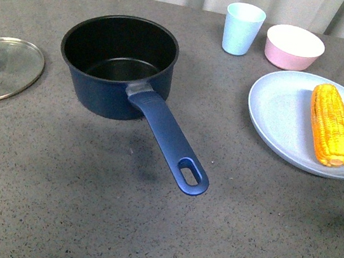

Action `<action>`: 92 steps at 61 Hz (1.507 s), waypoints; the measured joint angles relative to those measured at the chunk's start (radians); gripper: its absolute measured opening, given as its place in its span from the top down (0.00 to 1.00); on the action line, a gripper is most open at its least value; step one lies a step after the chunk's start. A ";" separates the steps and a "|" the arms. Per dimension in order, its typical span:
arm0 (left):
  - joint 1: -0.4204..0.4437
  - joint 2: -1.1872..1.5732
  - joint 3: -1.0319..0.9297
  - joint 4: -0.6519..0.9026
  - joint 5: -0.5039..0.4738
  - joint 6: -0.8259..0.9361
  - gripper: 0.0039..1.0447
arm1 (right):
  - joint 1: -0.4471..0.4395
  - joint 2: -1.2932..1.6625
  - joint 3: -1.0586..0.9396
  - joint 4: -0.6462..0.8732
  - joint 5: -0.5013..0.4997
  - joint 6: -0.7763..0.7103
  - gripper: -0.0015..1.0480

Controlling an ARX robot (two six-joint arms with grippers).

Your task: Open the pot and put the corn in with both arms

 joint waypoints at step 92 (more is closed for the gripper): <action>-0.001 -0.389 0.000 -0.403 0.000 0.000 0.16 | 0.000 0.000 0.000 0.000 0.000 0.000 0.09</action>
